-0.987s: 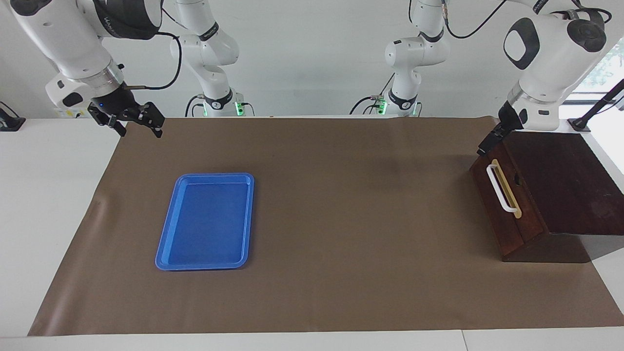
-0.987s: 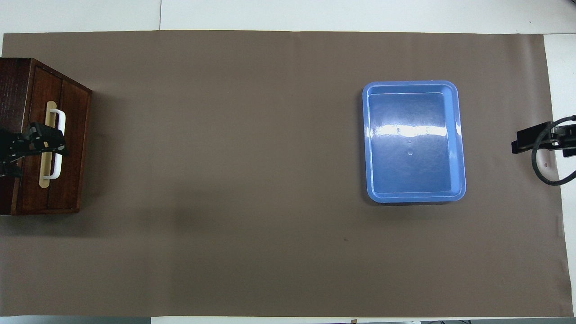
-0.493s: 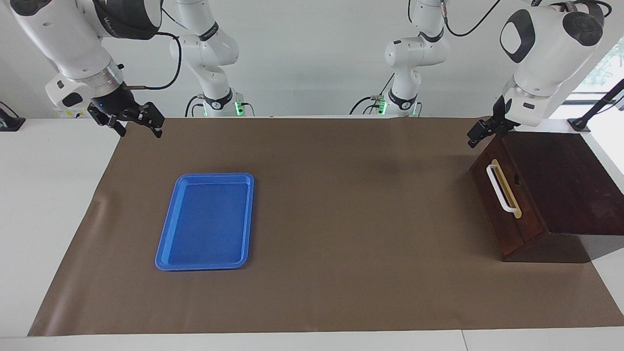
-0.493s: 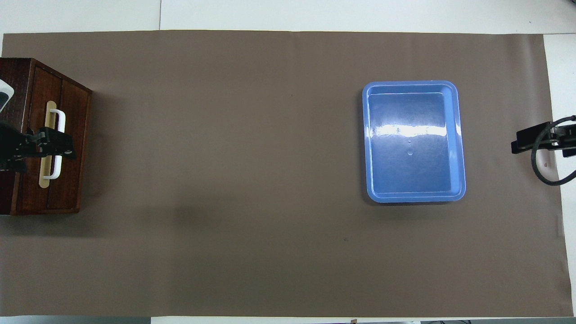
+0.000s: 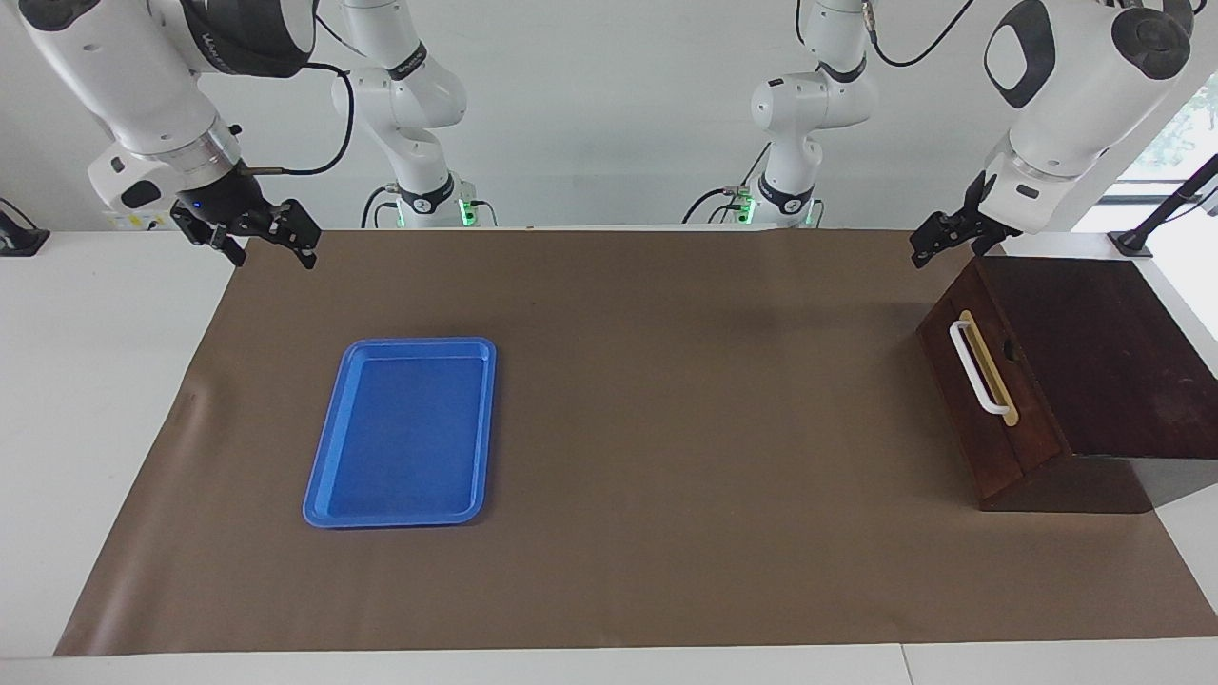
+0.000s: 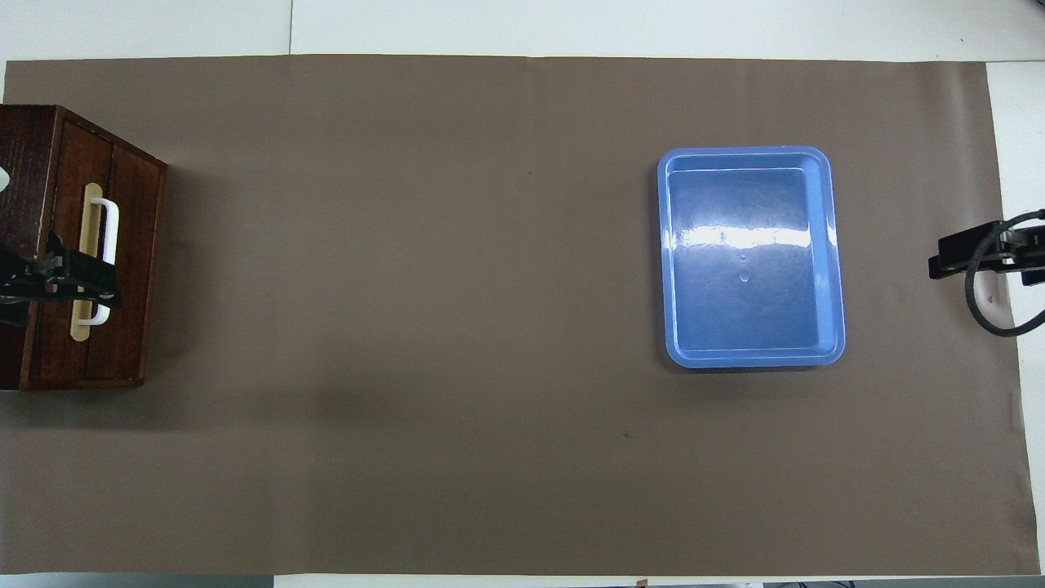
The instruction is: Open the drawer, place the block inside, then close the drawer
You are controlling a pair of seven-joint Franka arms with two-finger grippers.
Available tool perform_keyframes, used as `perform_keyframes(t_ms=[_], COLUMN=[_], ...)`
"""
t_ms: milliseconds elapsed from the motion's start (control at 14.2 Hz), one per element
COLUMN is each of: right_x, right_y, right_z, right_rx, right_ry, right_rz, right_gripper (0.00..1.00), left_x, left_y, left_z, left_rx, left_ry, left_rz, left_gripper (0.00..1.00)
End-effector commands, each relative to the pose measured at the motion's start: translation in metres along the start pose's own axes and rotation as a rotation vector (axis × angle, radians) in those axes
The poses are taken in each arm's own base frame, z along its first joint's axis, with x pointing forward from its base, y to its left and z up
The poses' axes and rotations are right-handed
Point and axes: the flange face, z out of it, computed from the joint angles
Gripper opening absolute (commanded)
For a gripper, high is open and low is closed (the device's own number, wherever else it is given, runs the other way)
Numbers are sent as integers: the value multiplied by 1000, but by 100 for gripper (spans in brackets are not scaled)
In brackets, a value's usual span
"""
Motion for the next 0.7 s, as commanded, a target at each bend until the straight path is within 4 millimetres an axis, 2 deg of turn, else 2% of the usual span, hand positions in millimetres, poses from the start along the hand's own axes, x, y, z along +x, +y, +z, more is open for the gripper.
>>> perform_keyframes(t_ms=[0,211,423,634], right_x=[-7,-7,-7,-7], right_y=[7,7,7,7], right_z=[0,0,0,0], right_rx=[-15,-14,-15,-15], right_ry=[-5,-3,-4,-5], right_rz=[-27,-25,-27,-27], right_gripper=[100,100,100,100], left_x=[-4,-6,-10,-9], left_y=[-4,-2,16,23], left_z=[-13,-17,-20,-23], left_rx=[-10,-14,-14,-52], left_ry=[2,4,12,17], left_rz=[45,47,68,80], left_gripper=[100,100,100,100])
